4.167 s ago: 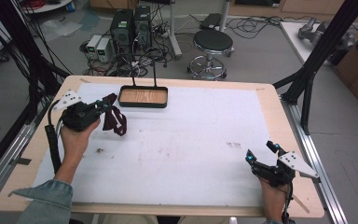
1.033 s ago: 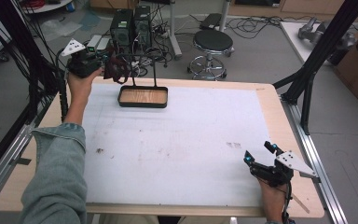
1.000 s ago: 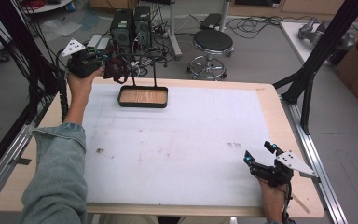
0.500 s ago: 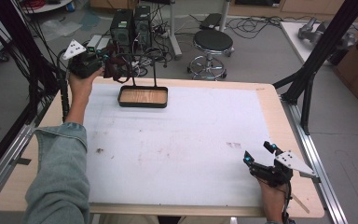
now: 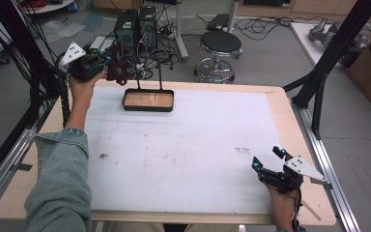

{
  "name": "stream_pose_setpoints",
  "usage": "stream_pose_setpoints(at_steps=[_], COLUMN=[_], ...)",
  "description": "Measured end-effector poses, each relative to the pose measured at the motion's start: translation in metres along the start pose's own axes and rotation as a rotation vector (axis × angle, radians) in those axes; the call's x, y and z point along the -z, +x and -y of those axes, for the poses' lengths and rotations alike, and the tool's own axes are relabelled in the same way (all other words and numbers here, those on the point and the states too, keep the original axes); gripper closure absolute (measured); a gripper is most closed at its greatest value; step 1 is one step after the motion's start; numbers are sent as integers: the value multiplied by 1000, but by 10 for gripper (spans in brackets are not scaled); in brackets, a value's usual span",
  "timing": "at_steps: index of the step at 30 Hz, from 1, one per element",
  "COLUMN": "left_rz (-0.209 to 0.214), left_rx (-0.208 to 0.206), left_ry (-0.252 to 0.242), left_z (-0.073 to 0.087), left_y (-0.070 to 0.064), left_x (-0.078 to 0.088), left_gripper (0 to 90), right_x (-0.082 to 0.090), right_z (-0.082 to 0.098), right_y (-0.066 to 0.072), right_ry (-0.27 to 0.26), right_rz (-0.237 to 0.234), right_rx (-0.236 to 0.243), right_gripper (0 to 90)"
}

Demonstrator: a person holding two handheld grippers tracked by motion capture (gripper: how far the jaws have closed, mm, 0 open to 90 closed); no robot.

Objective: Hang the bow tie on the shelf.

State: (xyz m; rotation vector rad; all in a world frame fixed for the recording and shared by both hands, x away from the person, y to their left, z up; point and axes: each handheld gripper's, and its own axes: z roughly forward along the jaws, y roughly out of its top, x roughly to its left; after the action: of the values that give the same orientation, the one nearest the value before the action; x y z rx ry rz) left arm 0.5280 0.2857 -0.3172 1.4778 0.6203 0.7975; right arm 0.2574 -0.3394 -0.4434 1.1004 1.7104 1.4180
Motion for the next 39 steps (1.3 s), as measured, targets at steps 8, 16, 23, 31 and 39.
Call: stream_pose_setpoints(at_steps=[8, 16, 23, 31, 39], left_rz=[45, 28, 18, 29, 26], left_rx=[-23, -46, -54, -71, -88], left_ry=[-6, 9, 18, 9, 17], left_z=[-1, 1, 3, 7, 9], left_y=[-7, -4, 5, 6, 8], left_x=[-7, -10, -5, -6, -5], left_gripper=[827, 827, 827, 819, 811], right_x=[0, 0, -1, -1, 0], right_z=[0, 0, 0, 0, 0], right_y=[0, 1, 1, 1, 1], right_ry=[3, 3, 5, 8, 3], right_rz=[-3, -6, -6, -10, -10], right_rx=[1, 1, 3, 8, 10], right_gripper=[119, 119, 120, 132, 131])
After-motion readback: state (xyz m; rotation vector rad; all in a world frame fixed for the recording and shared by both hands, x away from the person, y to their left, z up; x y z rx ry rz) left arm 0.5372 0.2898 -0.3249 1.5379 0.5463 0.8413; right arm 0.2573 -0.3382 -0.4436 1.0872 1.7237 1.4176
